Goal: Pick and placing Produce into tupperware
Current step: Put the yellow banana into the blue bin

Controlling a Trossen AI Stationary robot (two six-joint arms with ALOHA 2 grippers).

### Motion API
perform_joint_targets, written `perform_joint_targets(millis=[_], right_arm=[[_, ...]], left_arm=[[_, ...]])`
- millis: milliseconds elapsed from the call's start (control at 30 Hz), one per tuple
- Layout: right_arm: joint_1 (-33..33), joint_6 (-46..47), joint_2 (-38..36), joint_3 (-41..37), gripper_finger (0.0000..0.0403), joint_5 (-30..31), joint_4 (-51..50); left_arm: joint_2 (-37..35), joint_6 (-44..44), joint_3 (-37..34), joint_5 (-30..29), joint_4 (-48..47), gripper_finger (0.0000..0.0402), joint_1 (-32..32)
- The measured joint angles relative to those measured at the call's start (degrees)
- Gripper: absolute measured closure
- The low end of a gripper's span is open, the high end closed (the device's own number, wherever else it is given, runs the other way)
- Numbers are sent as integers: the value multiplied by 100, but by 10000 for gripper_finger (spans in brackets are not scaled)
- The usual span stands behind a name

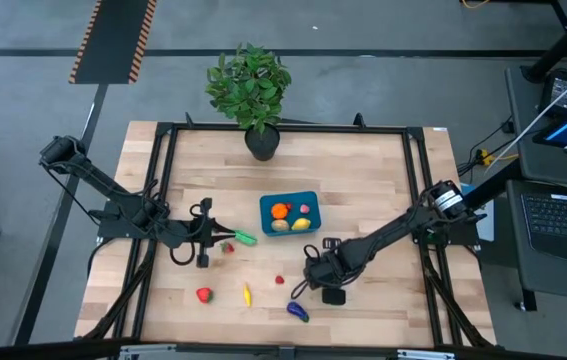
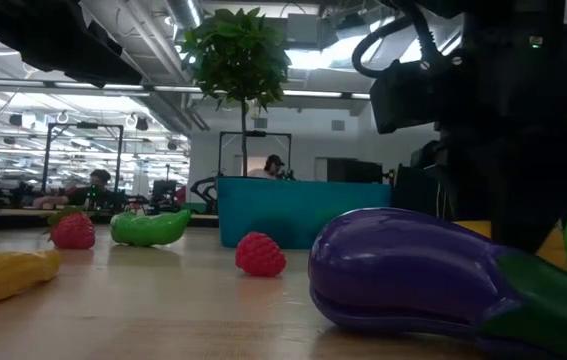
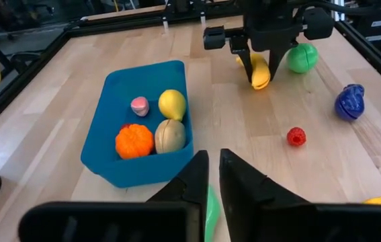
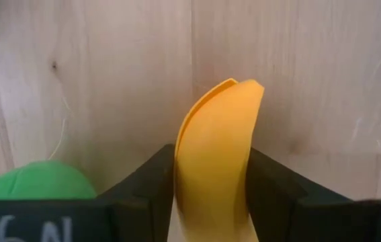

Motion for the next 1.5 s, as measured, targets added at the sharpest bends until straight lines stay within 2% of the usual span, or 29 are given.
perform_joint_targets(millis=[333,900,1167,1500], right_arm=[[-371,-78,-980,-26,256,274,-672],[-1134,-1232,-3337,-70,256,549,-1160],[-1394,-1388,-4403,-1403,256,555,-419],[-1662,-1573,-6114,-3400,256,524,1467]], left_arm=[[2,-24,0,1,-100,350,1],[2,-29,0,1,-98,327,1],[2,-49,0,-1,-79,320,8],[2,-200,0,-1,-64,332,8]])
